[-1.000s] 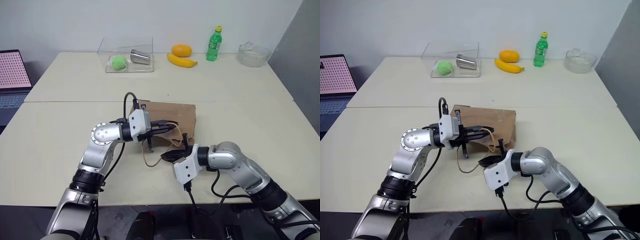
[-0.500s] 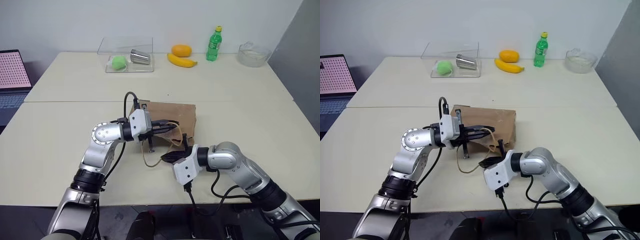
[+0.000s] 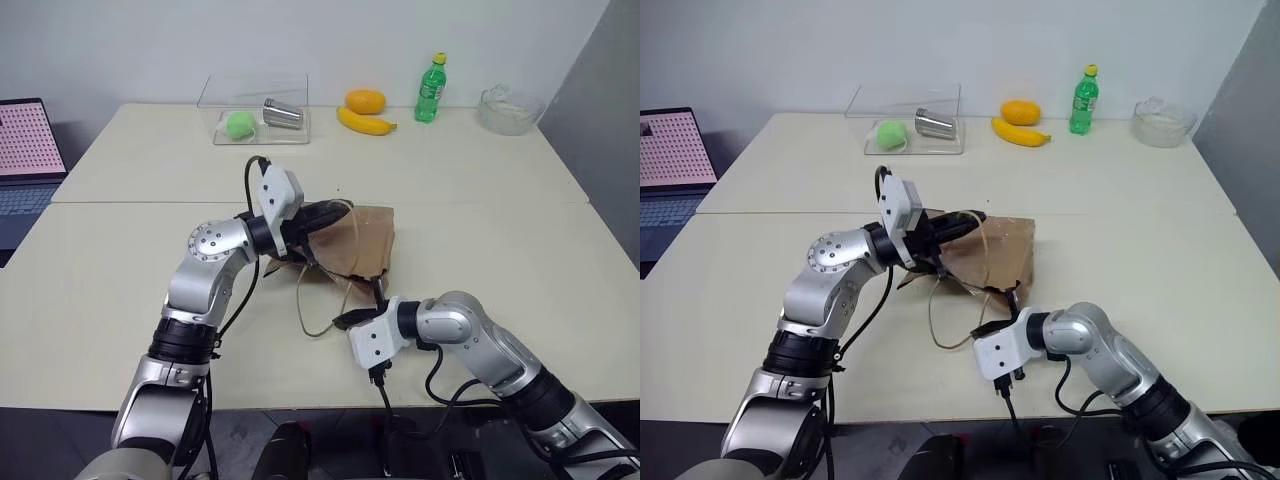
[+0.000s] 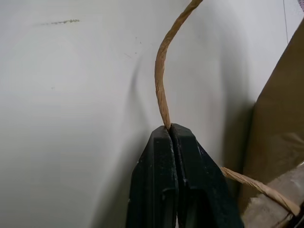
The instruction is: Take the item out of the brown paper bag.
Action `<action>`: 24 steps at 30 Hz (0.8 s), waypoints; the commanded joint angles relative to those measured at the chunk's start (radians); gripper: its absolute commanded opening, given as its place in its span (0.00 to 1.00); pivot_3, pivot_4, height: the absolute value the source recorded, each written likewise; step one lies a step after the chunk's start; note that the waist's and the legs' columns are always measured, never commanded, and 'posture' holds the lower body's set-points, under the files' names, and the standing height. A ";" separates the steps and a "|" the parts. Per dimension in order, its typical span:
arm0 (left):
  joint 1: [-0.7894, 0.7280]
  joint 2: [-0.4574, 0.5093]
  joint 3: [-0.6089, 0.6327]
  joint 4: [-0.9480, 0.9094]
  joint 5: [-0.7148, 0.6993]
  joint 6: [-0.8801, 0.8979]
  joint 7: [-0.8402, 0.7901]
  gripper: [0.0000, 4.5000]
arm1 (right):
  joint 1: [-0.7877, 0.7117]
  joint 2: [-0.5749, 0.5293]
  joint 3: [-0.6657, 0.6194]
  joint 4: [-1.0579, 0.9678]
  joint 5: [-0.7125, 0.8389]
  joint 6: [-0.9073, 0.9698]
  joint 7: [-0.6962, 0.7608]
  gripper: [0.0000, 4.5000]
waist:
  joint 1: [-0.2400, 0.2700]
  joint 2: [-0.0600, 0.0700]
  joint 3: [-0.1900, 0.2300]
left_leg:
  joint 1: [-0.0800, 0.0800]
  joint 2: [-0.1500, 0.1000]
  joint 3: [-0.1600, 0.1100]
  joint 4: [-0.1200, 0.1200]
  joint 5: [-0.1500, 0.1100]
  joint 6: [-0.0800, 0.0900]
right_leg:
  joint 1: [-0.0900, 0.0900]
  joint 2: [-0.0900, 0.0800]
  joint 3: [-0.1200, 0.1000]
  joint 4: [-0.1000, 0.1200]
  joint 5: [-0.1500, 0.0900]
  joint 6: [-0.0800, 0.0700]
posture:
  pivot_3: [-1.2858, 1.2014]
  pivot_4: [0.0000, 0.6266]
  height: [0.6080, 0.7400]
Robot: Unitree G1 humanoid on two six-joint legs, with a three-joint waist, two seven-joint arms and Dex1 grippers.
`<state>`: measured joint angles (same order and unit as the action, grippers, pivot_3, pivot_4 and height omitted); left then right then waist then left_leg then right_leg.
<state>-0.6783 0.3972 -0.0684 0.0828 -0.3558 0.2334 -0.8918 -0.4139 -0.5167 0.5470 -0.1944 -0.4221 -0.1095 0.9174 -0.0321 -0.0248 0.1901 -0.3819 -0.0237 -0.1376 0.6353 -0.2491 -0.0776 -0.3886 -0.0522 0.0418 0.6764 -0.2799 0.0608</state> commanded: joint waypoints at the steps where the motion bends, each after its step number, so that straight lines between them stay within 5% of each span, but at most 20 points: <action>1: -0.076 -0.019 0.050 -0.039 -0.036 0.048 0.060 0.00 | 0.018 -0.009 0.027 -0.021 -0.016 -0.009 0.020 0.01 | 0.000 0.000 0.000 | 0.000 0.000 0.000 0.000 0.000 0.000 | 0.000 0.000 0.000 0.000 0.000 0.000 | 0.52 0.24 1.00; 17: -0.226 -0.045 0.099 0.014 -0.044 0.134 0.130 0.00 | 0.059 -0.014 0.043 -0.030 -0.048 -0.035 0.008 0.01 | -0.001 0.000 0.000 | 0.000 0.000 0.000 0.000 0.002 -0.003 | 0.000 0.000 0.000 0.000 0.000 0.000 | 0.52 0.24 1.00; 24: -0.253 0.005 0.108 0.032 -0.112 0.167 -0.018 0.00 | 0.064 -0.002 -0.050 -0.105 0.027 0.065 0.002 0.01 | -0.001 0.000 0.000 | 0.000 0.000 0.000 0.000 0.002 -0.004 | 0.000 0.000 0.000 0.000 0.000 0.000 | 0.52 0.24 1.00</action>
<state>-0.9132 0.3832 0.0300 0.1507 -0.4352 0.3935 -0.8660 -0.3475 -0.5246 0.5391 -0.2349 -0.4392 -0.0752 0.9112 -0.0332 -0.0250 0.1900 -0.3822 -0.0235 -0.1372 0.6353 -0.2470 -0.0813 -0.3890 -0.0522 0.0419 0.6764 -0.2799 0.0609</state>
